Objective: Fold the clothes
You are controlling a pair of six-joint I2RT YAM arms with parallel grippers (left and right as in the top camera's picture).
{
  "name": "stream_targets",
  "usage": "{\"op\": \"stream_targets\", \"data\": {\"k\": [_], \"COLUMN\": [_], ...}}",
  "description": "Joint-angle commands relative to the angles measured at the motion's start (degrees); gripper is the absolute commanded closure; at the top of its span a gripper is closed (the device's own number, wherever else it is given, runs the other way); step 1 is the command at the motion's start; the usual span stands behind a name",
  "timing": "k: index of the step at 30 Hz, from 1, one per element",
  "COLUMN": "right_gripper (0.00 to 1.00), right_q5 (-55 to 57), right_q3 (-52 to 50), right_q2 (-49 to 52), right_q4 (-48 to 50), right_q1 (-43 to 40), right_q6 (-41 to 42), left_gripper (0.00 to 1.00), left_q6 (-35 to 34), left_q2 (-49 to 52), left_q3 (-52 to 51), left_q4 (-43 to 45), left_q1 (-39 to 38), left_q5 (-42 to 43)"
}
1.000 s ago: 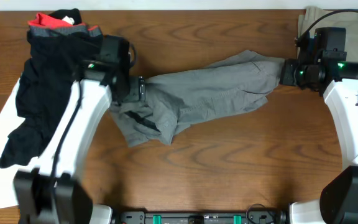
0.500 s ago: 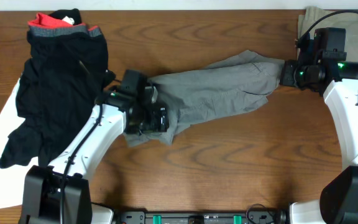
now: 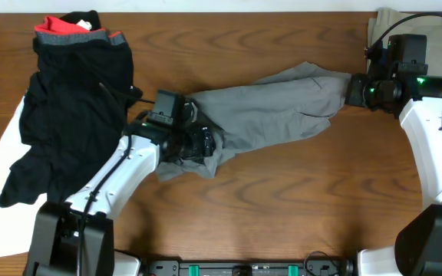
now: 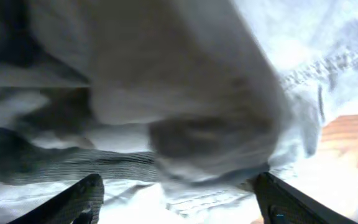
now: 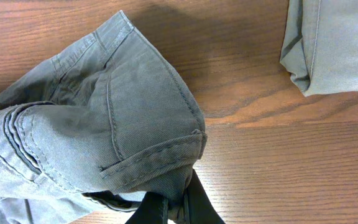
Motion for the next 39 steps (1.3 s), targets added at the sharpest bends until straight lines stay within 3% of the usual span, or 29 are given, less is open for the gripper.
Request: {"op": "stream_targets", "data": {"k": [1,5,12,14,17,18,23,29,33,39], "right_gripper": [0.99,0.98,0.98,0.98,0.98,0.99,0.99,0.99,0.99,0.99], "right_q5": [-0.2,-0.2,-0.2,-0.2,-0.2,0.0,0.7,0.7,0.7,0.7], "right_q3": [0.0,0.0,0.0,0.0,0.0,0.0,1.0,4.9,7.3,9.6], "right_q2": [0.1,0.1,0.1,0.1,0.1,0.1,0.0,-2.7,-5.2,-10.0], "right_q4": [0.3,0.2,0.3,0.3,0.3,0.3,0.2,-2.1,-3.7,-5.4], "right_q1": [0.3,0.3,0.3,0.3,0.2,0.2,0.0,-0.6,-1.0,-2.7], "right_q6": [0.9,0.9,0.9,0.7,0.4,0.4,0.4,0.2,-1.0,-1.1], "left_gripper": [0.22,0.27,0.47,0.59,0.92,0.94,0.94,0.94,0.94,0.94], "left_q6": [-3.1,-5.7,-6.7,-6.7,-6.7,-6.7,-3.7,0.3,2.3,5.2], "left_q2": [0.3,0.3,0.3,0.3,-0.1,-0.5,-6.9,-18.9,-25.7,-32.5], "left_q3": [0.0,0.0,0.0,0.0,0.1,0.3,2.9,8.5,12.0,13.0], "left_q4": [0.4,0.6,2.7,3.5,4.1,4.0,1.4,-2.0,-0.5,6.9], "left_q1": [-2.0,-3.5,-4.1,-4.1,-3.8,-3.5,0.8,8.0,11.7,14.0], "left_q5": [0.7,0.6,0.5,-0.3,-1.4,-1.4,-2.0,-12.5,-20.4,-25.6]}}
